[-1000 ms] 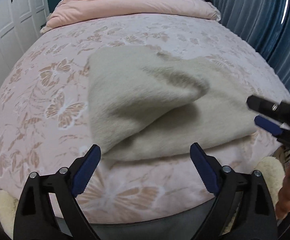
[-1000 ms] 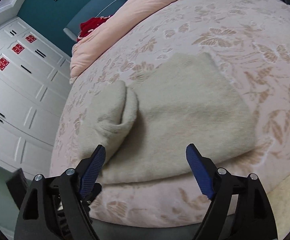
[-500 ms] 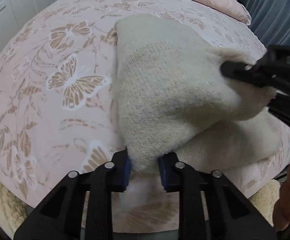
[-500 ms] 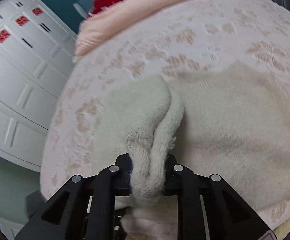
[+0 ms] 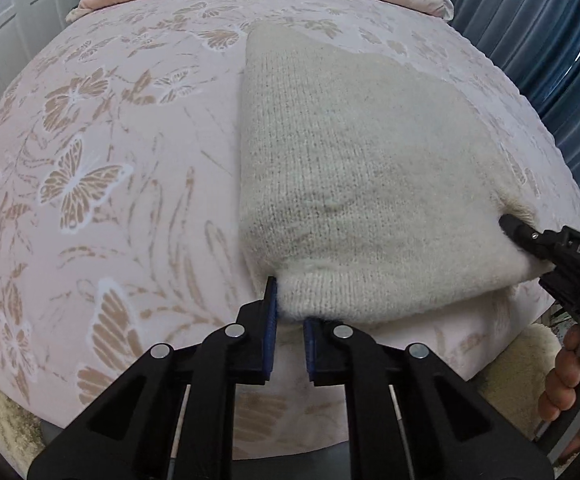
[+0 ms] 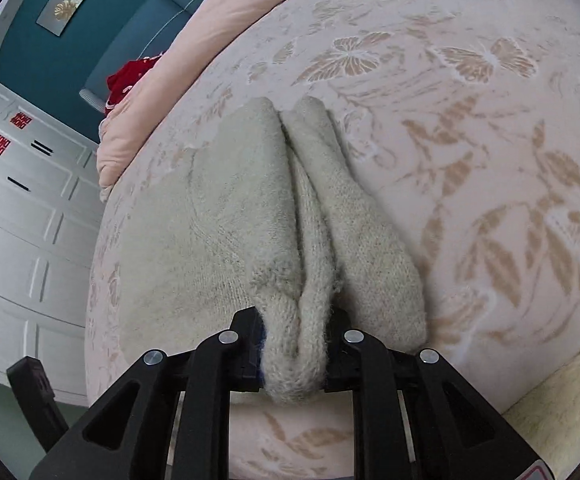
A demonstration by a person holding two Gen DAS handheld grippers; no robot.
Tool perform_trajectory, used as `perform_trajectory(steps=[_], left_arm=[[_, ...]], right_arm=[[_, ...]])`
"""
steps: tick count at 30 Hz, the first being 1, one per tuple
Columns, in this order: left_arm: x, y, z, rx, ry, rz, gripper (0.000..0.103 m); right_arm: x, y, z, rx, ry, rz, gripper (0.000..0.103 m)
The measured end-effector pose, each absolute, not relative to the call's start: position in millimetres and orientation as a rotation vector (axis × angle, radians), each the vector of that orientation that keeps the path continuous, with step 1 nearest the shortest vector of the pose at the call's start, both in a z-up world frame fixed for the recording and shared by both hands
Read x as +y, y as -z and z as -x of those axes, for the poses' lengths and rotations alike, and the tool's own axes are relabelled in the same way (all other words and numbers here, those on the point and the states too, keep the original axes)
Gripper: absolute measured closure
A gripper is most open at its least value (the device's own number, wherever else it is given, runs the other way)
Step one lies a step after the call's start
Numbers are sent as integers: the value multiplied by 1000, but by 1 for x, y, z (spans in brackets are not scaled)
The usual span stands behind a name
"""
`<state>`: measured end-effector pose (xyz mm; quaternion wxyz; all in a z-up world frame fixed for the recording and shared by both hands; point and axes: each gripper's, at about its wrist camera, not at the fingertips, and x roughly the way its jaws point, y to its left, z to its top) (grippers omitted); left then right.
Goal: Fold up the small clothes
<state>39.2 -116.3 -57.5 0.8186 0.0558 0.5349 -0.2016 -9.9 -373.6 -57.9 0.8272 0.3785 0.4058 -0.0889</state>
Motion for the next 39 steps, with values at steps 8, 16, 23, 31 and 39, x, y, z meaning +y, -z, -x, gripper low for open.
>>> perform_trajectory(steps=[8, 16, 23, 31, 39], left_arm=[[-105, 54, -45, 1158, 429, -84, 91], [-105, 59, -40, 1183, 404, -88, 92], [-109, 57, -40, 1191, 385, -89, 91], [-118, 50, -36, 1181, 360, -111, 74], [-108, 32, -13, 1100, 330, -26, 19]], right_arm=[[-376, 29, 1, 819, 202, -648, 87], [-391, 64, 14, 847, 175, -861, 82], [-380, 52, 9, 857, 160, -854, 70], [-336, -10, -45, 838, 47, -660, 83], [-208, -84, -105, 852, -277, -438, 85]])
